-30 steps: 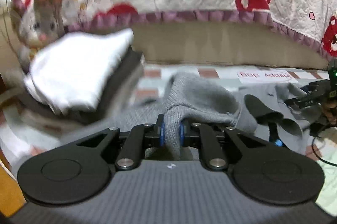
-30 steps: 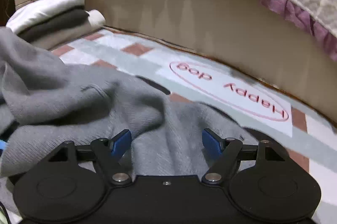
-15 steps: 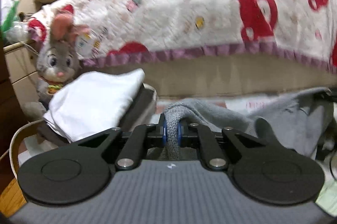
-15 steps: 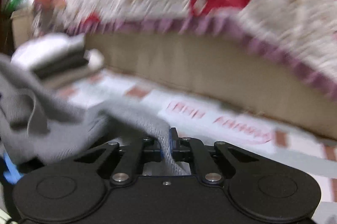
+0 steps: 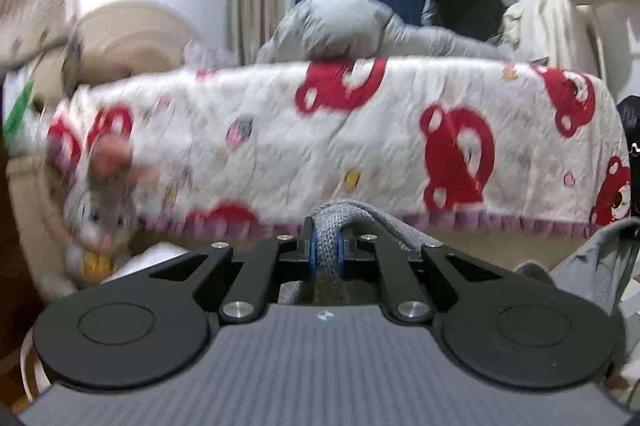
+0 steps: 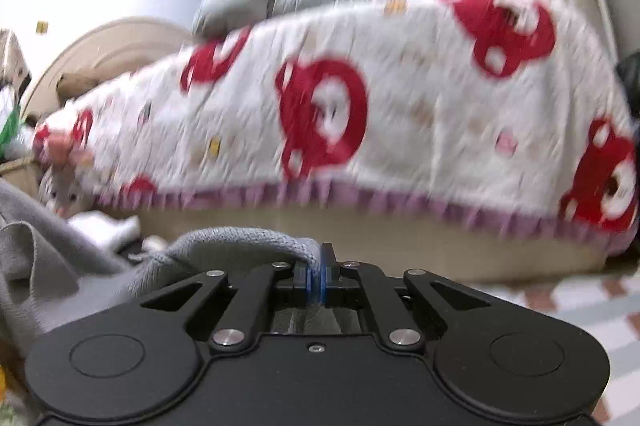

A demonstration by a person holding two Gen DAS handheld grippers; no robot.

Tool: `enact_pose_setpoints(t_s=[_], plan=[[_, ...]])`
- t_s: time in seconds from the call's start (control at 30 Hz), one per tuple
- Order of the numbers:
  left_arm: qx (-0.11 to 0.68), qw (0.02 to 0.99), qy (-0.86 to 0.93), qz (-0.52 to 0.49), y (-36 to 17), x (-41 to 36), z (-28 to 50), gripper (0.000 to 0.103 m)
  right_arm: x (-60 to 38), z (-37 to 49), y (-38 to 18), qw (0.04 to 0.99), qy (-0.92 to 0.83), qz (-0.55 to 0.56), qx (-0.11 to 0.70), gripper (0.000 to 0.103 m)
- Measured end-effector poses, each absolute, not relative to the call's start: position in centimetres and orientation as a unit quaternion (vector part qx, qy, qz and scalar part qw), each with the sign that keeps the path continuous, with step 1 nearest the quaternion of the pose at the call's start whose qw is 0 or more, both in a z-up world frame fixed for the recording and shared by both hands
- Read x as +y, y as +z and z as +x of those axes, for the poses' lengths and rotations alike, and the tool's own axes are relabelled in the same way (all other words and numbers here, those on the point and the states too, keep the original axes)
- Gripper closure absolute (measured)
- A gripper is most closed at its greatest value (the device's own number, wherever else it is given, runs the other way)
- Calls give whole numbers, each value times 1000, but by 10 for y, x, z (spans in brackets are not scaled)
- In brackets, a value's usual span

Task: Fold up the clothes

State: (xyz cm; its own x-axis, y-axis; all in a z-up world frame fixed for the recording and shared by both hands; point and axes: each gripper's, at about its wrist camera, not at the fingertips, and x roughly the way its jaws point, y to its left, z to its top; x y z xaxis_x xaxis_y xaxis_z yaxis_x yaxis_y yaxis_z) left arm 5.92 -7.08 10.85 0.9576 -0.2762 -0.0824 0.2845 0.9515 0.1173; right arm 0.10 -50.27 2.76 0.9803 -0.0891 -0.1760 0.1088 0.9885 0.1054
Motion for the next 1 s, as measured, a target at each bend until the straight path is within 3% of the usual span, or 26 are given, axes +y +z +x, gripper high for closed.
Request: enact_pose_setpoints(t_s=[0.23,0.57,1.0], plan=[[-31,987,-152,44,174,-68,51,95,-504,-16,99,998,-61,15,14,100],[-104,979,-169,48,214,-62,13,94,-490,-60,154,994,-87,-64,-32,100],[-93,976,-167,108,292,-50,-12,94,-482,-101,212,994,-49,-86,-50,100]])
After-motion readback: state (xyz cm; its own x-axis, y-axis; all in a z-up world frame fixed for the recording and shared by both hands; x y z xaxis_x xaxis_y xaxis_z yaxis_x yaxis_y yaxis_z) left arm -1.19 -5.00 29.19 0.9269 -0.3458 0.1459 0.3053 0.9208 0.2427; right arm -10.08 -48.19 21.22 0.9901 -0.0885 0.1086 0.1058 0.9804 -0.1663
